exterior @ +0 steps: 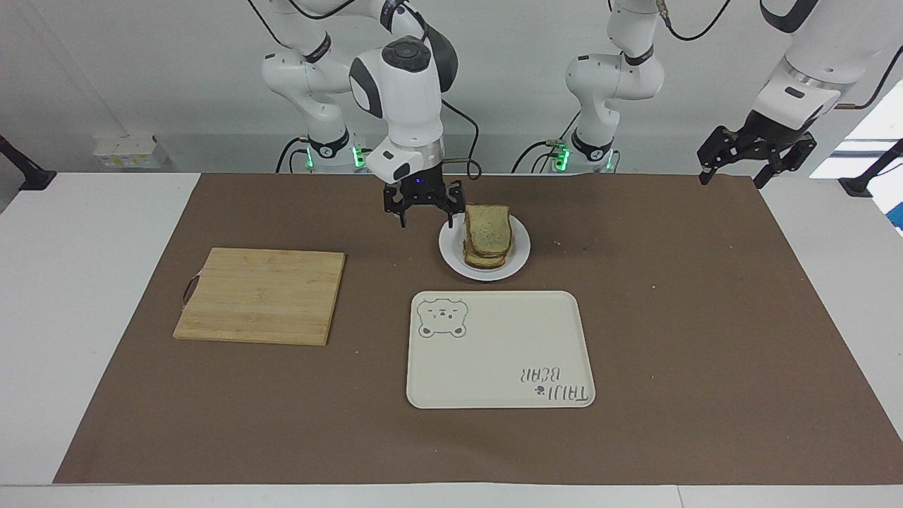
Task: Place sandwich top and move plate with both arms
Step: 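Open the right gripper and withdraw it toward the wooden board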
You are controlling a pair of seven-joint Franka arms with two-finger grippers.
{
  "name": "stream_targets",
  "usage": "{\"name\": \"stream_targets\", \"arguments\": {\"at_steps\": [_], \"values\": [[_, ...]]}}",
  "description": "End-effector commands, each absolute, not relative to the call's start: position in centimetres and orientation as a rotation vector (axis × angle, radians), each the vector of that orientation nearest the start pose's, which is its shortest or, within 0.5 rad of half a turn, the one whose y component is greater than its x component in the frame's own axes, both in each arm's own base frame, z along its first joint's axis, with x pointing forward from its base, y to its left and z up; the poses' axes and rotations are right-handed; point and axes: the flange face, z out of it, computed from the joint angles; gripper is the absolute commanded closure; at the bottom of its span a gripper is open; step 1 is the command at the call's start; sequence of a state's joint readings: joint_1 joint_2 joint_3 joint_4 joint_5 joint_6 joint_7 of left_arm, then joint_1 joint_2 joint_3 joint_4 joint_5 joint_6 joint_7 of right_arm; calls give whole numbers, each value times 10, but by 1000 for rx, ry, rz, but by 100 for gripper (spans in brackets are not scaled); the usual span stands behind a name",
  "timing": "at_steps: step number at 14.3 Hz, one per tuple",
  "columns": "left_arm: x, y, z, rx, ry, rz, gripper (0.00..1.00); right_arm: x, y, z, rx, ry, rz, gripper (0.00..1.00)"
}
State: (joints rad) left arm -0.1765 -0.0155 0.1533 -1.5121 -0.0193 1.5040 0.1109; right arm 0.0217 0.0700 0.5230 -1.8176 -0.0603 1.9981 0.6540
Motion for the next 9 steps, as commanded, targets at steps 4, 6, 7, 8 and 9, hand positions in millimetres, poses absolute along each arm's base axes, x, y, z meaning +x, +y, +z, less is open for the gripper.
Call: {"name": "stream_targets", "arguments": {"at_steps": [4, 6, 7, 8, 9], "values": [[540, -12, 659, -3146, 226, -8, 0, 512, 263, 575, -3092, 208, -256, 0], [540, -12, 659, -3146, 226, -8, 0, 516, 249, 604, -3099, 255, -236, 0], [540, -12, 659, -3146, 226, -8, 0, 518, 239, 615, -3100, 282, -230, 0], [540, -12, 659, -3147, 226, -8, 0, 520, 230, 625, -3102, 308, -225, 0], [540, -12, 659, -3146, 226, -8, 0, 521, 221, 636, -3098, 334, -228, 0]]}}
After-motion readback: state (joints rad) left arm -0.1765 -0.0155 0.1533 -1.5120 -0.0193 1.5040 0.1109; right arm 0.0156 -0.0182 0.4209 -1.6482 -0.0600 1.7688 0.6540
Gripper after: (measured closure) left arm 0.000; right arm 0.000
